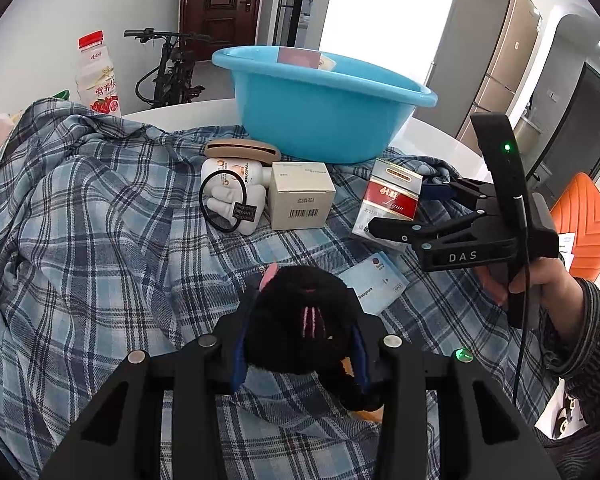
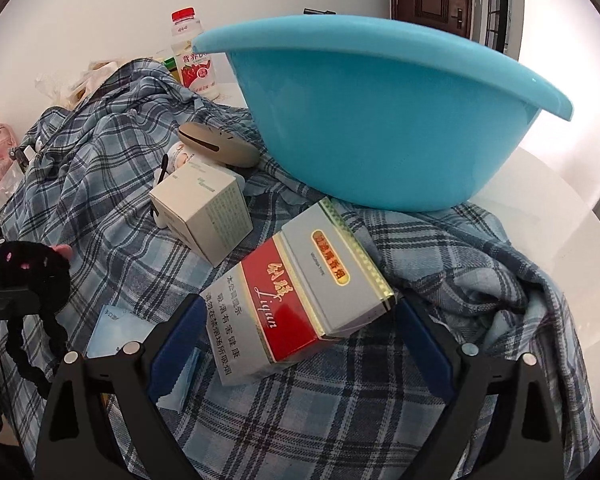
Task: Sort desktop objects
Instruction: 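Move the right tool to the red-and-white cigarette box while the left tool holds the black item, then close the right tool on the white Liqun box and lift it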
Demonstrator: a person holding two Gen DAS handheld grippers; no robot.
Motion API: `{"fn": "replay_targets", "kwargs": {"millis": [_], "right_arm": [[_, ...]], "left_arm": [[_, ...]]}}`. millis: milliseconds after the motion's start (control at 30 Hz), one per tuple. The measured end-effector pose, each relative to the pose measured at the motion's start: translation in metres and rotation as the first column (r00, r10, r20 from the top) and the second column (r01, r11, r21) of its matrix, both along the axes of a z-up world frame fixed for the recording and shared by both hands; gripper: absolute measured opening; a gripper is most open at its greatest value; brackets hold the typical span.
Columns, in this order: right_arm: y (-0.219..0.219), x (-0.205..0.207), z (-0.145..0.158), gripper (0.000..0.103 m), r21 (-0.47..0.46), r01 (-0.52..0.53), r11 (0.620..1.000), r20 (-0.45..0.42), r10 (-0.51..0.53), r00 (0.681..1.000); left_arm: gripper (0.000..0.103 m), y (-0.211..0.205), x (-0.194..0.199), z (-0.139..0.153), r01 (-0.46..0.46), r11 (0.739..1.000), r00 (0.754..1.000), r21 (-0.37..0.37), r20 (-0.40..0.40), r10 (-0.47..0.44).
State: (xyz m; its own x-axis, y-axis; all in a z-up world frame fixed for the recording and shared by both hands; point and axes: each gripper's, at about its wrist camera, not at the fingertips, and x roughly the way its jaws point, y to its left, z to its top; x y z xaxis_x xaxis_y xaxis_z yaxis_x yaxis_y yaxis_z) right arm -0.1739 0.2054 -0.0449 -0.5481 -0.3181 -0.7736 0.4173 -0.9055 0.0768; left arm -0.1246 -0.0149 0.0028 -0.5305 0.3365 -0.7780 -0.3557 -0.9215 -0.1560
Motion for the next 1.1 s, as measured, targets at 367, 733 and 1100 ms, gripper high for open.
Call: {"fn": "replay_targets", "kwargs": {"millis": [367,733,1100], "right_arm": [[0.016,0.017,0.026,0.04,-0.123,-0.007,0.992,-0.034,0.003,0.999],[-0.007,0.059,0.043,0.023,-0.123,-0.129,0.984,-0.067,0.122,0.99],[-0.021,0.055,0.032,0.064,-0.108,-0.12,0.987,-0.078,0.112,0.991]], "left_arm": [[0.043,0.005,0.002,-0.001,0.014,1.0,1.0,-0.001,0.003,-0.014],[0.043,0.015,0.009,0.003,0.039,0.999,0.999,-0.005,-0.002,-0.039],[0.043,0.02,0.015,0.003,0.054,0.998,0.999,-0.015,0.002,-0.054]]}}
